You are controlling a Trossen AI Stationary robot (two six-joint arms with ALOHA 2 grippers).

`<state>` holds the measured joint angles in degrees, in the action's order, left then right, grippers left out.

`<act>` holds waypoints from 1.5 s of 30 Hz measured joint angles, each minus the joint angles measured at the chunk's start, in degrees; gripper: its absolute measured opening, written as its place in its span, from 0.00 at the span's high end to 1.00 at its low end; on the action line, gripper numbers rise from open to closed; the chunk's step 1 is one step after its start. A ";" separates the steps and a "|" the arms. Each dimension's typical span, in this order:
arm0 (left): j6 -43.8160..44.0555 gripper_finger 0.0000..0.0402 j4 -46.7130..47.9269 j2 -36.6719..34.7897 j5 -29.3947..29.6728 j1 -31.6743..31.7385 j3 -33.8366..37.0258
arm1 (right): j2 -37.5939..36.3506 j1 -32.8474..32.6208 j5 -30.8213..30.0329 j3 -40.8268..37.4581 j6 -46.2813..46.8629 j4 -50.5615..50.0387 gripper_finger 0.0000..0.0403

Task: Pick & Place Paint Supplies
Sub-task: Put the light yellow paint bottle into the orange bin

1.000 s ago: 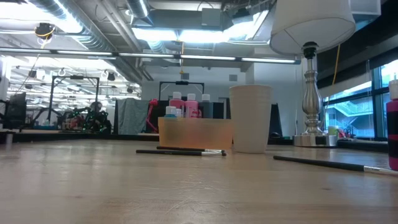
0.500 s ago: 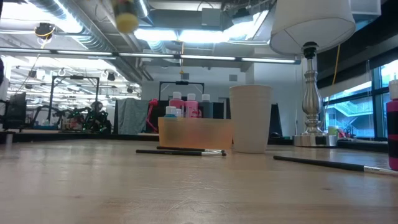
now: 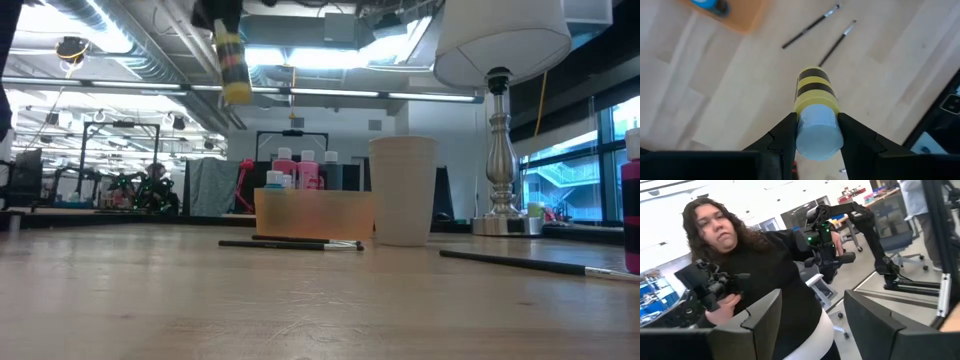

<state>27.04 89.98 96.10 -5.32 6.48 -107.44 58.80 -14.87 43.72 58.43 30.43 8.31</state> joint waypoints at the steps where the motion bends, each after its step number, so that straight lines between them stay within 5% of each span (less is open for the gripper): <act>1: -1.26 0.71 -0.01 0.26 -0.01 0.96 0.00 | -0.12 0.45 0.00 0.00 -0.21 -0.36 0.45; 24: -25.47 0.71 -7.92 9.70 -1.49 15.34 0.00 | -4.81 14.30 -0.02 0.00 -3.23 -11.45 0.45; 45: -32.36 0.71 -10.54 16.39 1.80 16.55 0.02 | -4.49 17.98 -1.09 0.02 -5.44 -14.55 0.45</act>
<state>-5.32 79.44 112.49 -3.52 23.03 -107.42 54.31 3.11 42.63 58.46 24.99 -6.24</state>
